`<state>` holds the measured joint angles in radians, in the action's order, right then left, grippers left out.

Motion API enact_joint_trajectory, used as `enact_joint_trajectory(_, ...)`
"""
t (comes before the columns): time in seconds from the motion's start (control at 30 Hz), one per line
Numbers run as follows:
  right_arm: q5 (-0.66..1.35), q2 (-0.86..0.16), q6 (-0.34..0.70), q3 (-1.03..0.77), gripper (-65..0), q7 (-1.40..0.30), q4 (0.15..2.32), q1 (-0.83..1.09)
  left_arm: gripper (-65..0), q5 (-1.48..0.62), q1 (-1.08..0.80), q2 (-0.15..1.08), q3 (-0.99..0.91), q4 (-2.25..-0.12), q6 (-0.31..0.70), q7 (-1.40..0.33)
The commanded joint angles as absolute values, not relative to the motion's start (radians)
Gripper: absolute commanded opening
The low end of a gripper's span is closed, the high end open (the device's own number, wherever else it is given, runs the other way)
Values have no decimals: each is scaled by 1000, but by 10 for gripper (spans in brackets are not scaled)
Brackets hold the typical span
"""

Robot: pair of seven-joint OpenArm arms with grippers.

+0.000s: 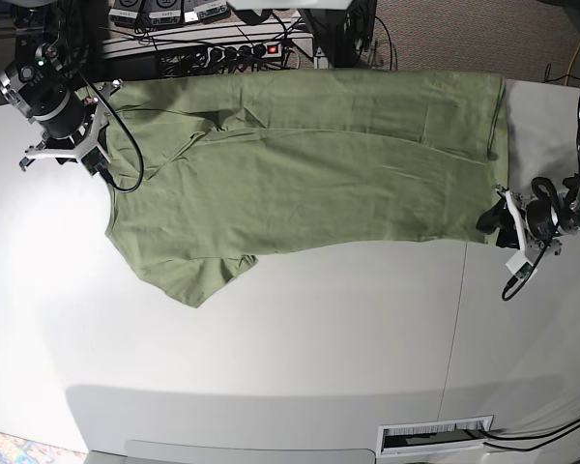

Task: Fold the T-shirt properly
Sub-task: 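Release and move both grippers to the shirt's opposite long edge, then grasp the opposite edge, right near the sleeve, left at the hem corner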

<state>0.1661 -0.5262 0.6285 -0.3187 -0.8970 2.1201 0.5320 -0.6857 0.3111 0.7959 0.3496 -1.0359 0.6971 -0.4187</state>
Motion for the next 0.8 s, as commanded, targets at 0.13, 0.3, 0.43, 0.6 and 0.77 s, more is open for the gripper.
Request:
enact_joint_trajectory(0.13, 168, -540, 621, -329, -522, -881, 2136, 529, -444, -700, 336, 796, 337, -1046, 698, -404)
enact_joint_trajectory(0.3, 168, -540, 621, -329, -523, -865, 2135, 490, -650, -702, 340, 802, 337, -1048, 698, -404)
enact_joint_trajectory(0.43, 168, -540, 597, -329, -523, -825, 2111, 424, -650, -764, 342, 805, 337, -1070, 698, -463)
enact_joint_trajectory(0.6, 173, -540, 594, -329, -523, -783, 1978, 295, -650, -879, 341, 805, 337, -1145, 698, -611)
enact_joint_trajectory(0.77, 244, -540, 595, -328, -520, -783, 1832, 157, -650, -950, 341, 807, 337, -1245, 698, -736)
